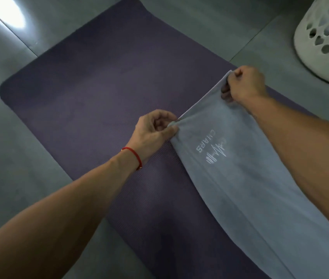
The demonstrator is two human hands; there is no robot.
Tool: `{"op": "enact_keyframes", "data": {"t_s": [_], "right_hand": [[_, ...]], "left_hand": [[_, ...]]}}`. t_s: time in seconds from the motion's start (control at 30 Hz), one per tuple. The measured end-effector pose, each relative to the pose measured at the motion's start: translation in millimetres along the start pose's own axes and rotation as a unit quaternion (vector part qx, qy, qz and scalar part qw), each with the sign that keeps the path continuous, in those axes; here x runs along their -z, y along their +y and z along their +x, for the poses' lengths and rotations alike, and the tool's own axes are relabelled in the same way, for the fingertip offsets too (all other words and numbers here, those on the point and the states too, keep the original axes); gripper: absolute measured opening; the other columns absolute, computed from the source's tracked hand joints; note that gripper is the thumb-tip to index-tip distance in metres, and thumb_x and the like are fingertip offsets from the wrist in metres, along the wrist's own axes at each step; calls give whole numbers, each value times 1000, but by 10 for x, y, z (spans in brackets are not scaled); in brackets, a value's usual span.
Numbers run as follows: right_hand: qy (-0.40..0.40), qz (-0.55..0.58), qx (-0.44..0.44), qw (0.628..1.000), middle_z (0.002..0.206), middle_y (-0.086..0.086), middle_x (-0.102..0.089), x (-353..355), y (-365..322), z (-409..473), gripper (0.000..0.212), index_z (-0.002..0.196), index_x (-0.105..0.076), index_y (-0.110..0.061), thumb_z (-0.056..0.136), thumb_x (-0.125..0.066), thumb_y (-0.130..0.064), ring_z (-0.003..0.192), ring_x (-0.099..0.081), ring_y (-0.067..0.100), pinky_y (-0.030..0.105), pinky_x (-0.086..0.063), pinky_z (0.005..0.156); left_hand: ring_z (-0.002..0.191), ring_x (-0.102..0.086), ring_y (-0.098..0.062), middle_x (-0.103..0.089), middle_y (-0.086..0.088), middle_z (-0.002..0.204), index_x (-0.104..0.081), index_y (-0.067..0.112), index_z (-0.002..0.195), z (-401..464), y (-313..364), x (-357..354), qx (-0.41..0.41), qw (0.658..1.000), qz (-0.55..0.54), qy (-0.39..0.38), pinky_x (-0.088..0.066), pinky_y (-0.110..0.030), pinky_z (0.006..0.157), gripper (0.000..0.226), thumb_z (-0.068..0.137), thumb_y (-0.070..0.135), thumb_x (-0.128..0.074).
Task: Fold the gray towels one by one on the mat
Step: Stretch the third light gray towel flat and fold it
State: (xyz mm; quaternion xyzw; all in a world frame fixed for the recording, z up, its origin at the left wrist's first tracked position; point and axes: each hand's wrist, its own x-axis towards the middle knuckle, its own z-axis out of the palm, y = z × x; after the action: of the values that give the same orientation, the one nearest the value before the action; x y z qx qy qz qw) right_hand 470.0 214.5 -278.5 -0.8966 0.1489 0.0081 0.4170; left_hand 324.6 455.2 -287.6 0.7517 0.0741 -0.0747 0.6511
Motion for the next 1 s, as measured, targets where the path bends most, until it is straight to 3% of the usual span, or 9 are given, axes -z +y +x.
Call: {"op": "enact_keyframes", "data": {"t_s": [0.1, 0.2, 0.27, 0.33, 0.43, 0.57, 0.73, 0.9, 1.0], "right_hand": [[-26, 68, 2, 997, 82, 7, -76, -154, -174, 250, 18, 78, -59, -24, 94, -56, -29, 70, -75, 23, 39, -62, 68], [-73, -8, 44, 996, 115, -1, -72, -369, -356, 460, 34, 111, -65, -28, 84, -54, -46, 102, -69, 18, 41, -55, 96], [-137, -79, 61, 986, 148, -1, -52, -467, -489, 345, 69, 147, -40, -36, 80, -51, -49, 118, -55, 15, 35, -50, 101], [-173, -142, 99, 969, 166, -5, -21, -575, -478, 150, 82, 159, -9, -39, 89, -50, -32, 134, -39, 12, 24, -42, 104], [-204, -244, 223, 921, 168, 1, -16, -758, -218, -99, 75, 160, -8, -32, 95, -42, -19, 152, -21, 22, 44, -24, 122], [-190, -340, 260, 884, 164, 0, -23, -846, 159, -442, 61, 157, -21, -32, 98, -39, -33, 149, -22, 22, 55, -26, 116], [-114, -377, 243, 886, 157, 5, -31, -708, 427, -910, 51, 149, -34, -32, 99, -36, -41, 143, -29, 25, 61, -27, 108], [-202, -401, 239, 861, 169, 2, 1, -609, 556, -1144, 63, 159, -3, -41, 101, -27, -52, 155, 2, 27, 66, -6, 118], [-221, -415, 269, 840, 169, 0, 10, -510, 584, -1251, 66, 160, 1, -38, 102, -27, -54, 155, 12, 23, 63, 1, 121]], "left_hand": [[71, -57, -8, -62, 8, 85, -67, 17, 106, 186, 148, 198, -51, 993, 99, 32, -53, -26, 70, 15, 91, 13, -69], [77, -56, -4, -60, 11, 92, -62, 24, 114, 437, 297, 472, -57, 957, 271, 87, -41, -7, 66, 25, 90, 27, -70], [84, -61, -12, -65, 5, 99, -57, 23, 126, 572, 207, 634, 5, 943, 325, 71, -47, -16, 75, 44, 88, 37, -73], [99, -65, -20, -68, 1, 109, -56, 22, 129, 555, -1, 749, 101, 927, 360, 28, -53, -30, 88, 55, 84, 48, -74], [95, -65, -17, -69, 4, 100, -66, 25, 111, 286, -293, 809, 154, 930, 333, -1, -53, -28, 81, 37, 82, 46, -76], [83, -64, -16, -68, 5, 87, -66, 28, 95, 96, -464, 765, 130, 947, 291, 47, -48, -25, 69, 12, 86, 20, -69], [66, -65, -25, -69, -9, 70, -71, 10, 79, 159, -454, 958, 163, 969, 112, 145, -60, -41, 68, 23, 75, -3, -53], [58, -60, -24, -66, -15, 72, -67, 9, 82, 212, -573, 1280, 193, 952, 176, 162, -53, -32, 61, 26, 88, -6, -47], [74, -65, -28, -71, -12, 89, -67, 16, 86, 119, -629, 1328, 168, 927, 267, 204, -57, -35, 73, 28, 85, 4, -42]]}}
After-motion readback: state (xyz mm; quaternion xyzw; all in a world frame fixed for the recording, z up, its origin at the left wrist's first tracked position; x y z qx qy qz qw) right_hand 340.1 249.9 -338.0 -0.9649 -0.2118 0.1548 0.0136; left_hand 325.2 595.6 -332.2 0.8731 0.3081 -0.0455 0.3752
